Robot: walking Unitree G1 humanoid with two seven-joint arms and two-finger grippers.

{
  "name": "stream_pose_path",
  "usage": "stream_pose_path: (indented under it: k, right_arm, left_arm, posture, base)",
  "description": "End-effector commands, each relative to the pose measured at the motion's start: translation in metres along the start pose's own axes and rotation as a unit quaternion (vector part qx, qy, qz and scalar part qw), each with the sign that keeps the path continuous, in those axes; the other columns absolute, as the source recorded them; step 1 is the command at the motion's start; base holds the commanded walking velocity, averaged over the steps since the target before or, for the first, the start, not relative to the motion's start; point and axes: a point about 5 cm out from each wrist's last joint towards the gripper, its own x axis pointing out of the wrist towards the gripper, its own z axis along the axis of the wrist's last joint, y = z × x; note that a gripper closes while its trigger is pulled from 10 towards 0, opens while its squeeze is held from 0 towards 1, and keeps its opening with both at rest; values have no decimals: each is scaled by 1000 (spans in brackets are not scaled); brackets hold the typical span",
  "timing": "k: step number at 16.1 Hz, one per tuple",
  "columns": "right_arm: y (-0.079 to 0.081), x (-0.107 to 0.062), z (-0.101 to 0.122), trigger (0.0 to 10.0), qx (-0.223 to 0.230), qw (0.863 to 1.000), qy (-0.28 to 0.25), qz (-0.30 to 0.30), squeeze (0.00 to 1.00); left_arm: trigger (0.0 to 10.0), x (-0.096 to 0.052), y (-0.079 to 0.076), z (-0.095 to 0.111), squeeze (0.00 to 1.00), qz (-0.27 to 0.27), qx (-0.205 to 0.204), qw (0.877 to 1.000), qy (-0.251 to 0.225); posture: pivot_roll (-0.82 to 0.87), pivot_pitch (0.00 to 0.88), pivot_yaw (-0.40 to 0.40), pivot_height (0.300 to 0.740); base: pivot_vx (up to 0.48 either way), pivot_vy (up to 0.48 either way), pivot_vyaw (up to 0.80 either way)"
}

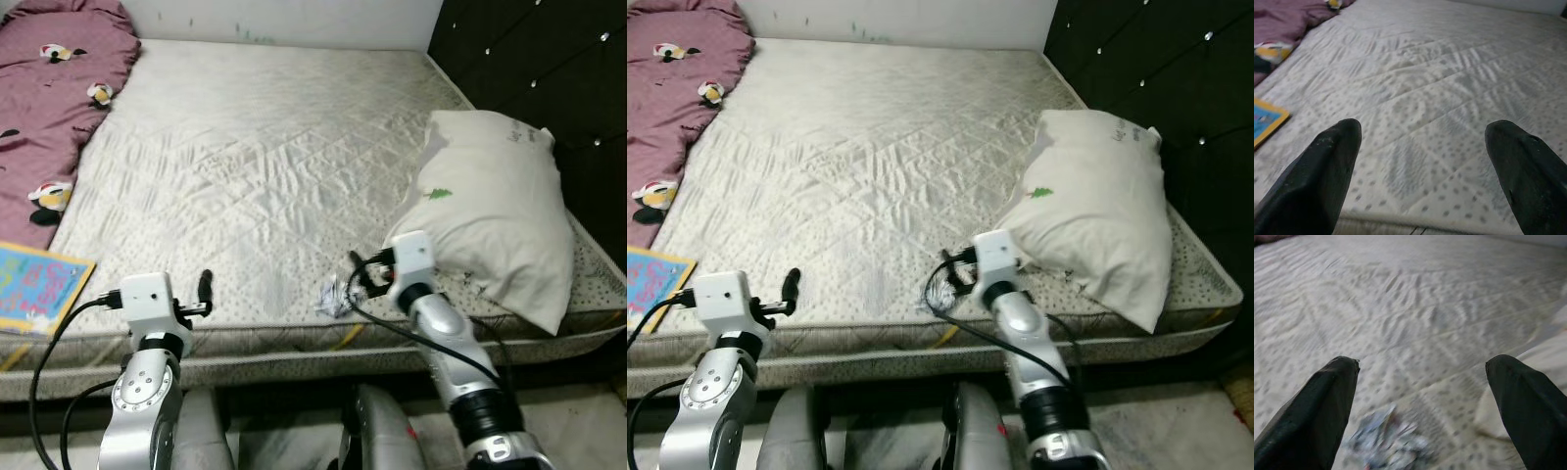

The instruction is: Clean up the room

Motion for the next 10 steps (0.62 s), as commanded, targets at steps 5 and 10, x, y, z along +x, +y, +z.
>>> stream_pose_path:
  k: [5,10]
  right_arm:
    - [12,8,-12,10000,-6,998,45,32,0]
    - [28,20,-7,10000,-36,997,40,56,0]
  left_arm:
    - [10000,-11,14,-1,0,53,26,998,9]
    - [10000,-21,15,5,0,51,43,998,9]
  posture:
    - [62,15,-114,551]
    - [123,57,-130,551]
  base:
    - [0,0,0]
    - [0,0,0]
